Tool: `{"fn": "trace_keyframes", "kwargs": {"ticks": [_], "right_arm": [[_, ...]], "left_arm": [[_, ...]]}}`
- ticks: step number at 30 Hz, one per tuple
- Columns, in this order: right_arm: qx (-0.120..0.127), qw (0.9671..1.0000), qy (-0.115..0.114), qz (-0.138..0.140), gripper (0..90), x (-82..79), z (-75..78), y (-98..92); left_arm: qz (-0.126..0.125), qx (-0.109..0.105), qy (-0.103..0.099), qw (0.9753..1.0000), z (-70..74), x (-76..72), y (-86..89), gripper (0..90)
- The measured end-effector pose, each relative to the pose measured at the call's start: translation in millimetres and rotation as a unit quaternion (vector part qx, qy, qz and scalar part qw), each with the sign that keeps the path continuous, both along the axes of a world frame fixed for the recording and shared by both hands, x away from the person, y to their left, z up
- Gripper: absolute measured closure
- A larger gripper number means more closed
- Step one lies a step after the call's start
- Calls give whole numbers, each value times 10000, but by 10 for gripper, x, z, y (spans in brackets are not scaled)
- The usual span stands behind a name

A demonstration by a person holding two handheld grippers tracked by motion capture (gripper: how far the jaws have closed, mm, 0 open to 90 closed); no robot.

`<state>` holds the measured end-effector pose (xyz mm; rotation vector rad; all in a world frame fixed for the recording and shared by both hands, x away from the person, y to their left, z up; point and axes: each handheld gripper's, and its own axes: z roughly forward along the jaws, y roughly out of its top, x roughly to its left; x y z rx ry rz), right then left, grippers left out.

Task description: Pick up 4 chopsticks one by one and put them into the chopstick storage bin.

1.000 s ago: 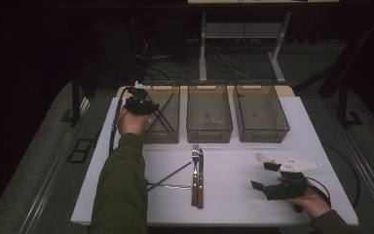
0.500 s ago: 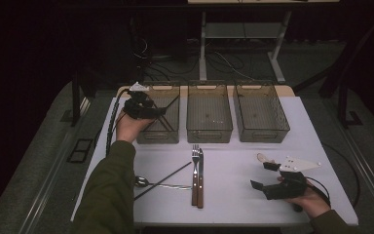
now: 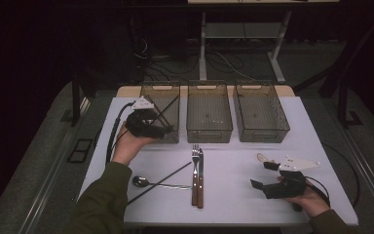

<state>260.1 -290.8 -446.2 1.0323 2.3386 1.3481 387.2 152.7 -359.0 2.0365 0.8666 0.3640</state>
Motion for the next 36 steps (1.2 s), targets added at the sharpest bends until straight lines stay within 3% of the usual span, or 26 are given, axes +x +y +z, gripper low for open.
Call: {"fn": "trace_keyframes", "kwargs": {"ticks": [8,11,14,19,31,36], "right_arm": [[-12,10000,4,-4,140,1,-3,1],[-17,10000,-2,4,140,2,-5,2],[-28,10000,-9,9,140,2,-7,3],[-19,10000,-4,7,140,1,-5,4],[-39,10000,-30,39,140,-8,-2,12],[-52,10000,-33,70,140,-11,-2,20]], "left_arm": [[-76,-29,45,10000,-118,-257,-10,0],[-70,-28,15,10000,-157,-334,6,0],[-108,-160,42,9998,-208,-411,12,0],[-121,-142,48,9998,-290,-540,24,0],[-203,-94,156,9996,-476,-855,82,46],[-307,-50,238,9992,-557,-965,99,146]]}}
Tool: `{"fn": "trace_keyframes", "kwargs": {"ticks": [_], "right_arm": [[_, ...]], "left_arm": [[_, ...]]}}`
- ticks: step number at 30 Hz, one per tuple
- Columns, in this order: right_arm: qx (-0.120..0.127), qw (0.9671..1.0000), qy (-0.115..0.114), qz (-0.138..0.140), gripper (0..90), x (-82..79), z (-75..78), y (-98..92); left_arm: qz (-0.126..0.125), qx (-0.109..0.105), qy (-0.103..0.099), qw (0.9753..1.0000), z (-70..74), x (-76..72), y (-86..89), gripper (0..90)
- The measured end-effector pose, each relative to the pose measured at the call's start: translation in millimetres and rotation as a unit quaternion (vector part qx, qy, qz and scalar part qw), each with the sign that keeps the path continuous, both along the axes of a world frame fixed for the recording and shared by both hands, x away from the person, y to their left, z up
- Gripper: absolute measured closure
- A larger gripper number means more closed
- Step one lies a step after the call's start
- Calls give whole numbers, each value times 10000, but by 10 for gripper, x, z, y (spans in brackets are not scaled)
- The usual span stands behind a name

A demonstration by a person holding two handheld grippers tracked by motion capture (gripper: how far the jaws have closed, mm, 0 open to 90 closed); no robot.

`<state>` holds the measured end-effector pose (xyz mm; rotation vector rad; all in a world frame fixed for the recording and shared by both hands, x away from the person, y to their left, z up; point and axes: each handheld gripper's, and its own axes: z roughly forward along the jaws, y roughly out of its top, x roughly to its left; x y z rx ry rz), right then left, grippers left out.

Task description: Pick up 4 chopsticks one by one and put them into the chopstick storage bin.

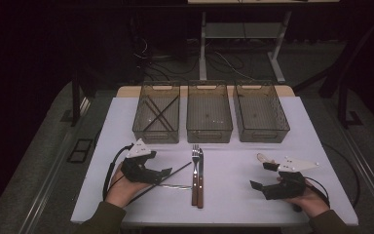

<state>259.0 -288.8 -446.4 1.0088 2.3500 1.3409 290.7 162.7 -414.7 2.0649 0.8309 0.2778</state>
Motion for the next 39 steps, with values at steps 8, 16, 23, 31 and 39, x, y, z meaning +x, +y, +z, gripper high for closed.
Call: {"fn": "trace_keyframes", "kwargs": {"ticks": [8,16,23,31,39], "right_arm": [[-13,10000,-15,15,140,-5,2,5],[-21,10000,6,23,140,-5,0,12],[-21,10000,5,29,140,-5,0,12],[-23,10000,2,33,140,-4,-1,13],[-25,10000,3,40,140,-4,-1,15]], "left_arm": [[-94,103,191,9997,-95,-110,87,413],[-174,319,471,9982,-146,-136,77,699],[-356,587,654,9955,-191,-125,44,801],[-334,669,763,9943,-225,-111,35,825],[-335,772,816,9931,-249,-106,20,825]]}}
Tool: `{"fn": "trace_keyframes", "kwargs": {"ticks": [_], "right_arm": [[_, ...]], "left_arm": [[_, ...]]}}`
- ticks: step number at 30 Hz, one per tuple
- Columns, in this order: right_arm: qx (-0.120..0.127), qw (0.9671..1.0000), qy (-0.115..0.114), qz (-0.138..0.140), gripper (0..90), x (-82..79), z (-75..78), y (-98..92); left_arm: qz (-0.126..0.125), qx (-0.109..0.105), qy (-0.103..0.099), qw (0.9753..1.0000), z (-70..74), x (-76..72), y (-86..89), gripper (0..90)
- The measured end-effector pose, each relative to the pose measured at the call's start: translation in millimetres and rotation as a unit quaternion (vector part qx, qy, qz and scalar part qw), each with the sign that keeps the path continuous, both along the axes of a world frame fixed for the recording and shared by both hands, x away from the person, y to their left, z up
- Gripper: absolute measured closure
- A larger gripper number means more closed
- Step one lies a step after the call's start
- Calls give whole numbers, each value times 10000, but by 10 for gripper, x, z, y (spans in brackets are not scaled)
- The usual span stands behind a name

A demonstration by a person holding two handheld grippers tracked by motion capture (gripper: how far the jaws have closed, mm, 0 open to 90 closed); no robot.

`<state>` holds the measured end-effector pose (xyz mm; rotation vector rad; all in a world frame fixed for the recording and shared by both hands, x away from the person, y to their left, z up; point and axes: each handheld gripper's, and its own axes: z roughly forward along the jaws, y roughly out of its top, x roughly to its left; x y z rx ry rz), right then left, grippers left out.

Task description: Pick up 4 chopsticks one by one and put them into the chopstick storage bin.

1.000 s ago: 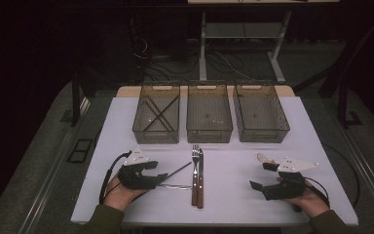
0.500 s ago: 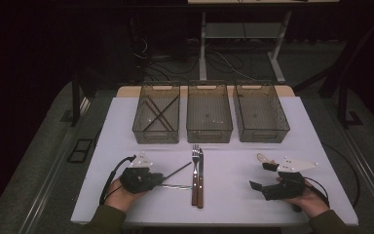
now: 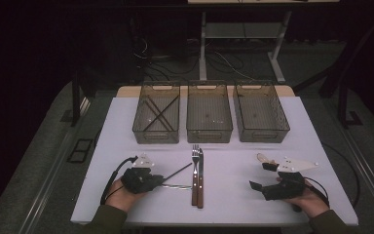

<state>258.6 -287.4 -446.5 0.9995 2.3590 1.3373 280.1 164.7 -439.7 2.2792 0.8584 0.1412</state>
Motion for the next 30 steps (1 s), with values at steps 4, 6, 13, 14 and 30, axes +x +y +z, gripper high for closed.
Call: {"fn": "trace_keyframes", "kwargs": {"ticks": [4,6,13,14,30], "right_arm": [[-5,10000,-8,15,140,1,-2,4],[-8,10000,-10,18,140,1,-2,6],[-14,10000,-11,24,140,2,-4,9],[-17,10000,-9,25,140,1,-4,9],[-18,10000,-13,38,140,1,-2,9]], "left_arm": [[25,55,-35,10000,-10,9,1,833],[15,59,-38,10000,-12,14,5,840],[-1,88,-45,10000,-11,20,-2,849],[-3,93,-29,10000,-9,22,0,850],[49,111,-34,9999,29,31,-19,856]]}}
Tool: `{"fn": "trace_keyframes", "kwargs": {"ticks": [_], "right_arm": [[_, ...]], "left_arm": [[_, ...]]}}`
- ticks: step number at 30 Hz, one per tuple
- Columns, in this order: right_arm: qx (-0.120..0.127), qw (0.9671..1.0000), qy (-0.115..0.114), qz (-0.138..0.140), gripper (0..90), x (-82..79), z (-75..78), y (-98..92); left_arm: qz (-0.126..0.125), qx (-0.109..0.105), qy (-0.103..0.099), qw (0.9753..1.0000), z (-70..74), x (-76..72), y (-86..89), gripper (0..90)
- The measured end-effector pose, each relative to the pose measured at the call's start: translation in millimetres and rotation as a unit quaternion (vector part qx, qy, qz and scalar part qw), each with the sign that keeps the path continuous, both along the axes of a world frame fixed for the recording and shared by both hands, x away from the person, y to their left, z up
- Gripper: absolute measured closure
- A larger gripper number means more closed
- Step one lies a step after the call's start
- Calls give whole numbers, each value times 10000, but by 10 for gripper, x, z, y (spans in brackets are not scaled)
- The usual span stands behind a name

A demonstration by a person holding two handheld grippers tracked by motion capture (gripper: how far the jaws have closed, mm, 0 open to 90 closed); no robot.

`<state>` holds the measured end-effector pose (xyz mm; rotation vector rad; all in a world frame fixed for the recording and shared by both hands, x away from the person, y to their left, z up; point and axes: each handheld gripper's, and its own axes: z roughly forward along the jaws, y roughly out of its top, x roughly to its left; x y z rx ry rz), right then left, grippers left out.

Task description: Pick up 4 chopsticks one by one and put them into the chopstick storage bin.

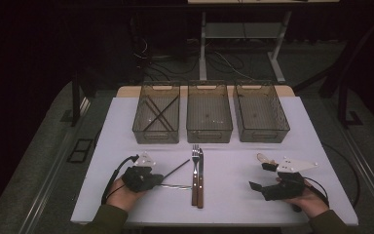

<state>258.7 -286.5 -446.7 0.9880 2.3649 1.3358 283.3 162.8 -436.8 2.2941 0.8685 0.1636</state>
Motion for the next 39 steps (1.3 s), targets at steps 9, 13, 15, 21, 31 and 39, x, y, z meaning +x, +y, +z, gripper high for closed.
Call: {"fn": "trace_keyframes", "kwargs": {"ticks": [9,13,15,21,31,39], "right_arm": [[1,10000,0,11,140,-2,1,5],[2,10000,8,18,140,-6,2,12],[-5,10000,9,27,140,-6,0,15],[-19,10000,-8,39,140,-3,-4,22],[-24,10000,-2,55,140,-1,-10,28],[-22,10000,5,53,140,2,-12,29]], "left_arm": [[19,-81,-2,10000,63,-5,12,857],[44,-150,-46,9999,89,2,33,856],[37,-180,-68,9998,105,7,45,856],[20,-275,-128,9995,141,19,60,856],[81,-476,-190,9987,196,21,74,856],[88,-604,-227,9979,257,25,81,856]]}}
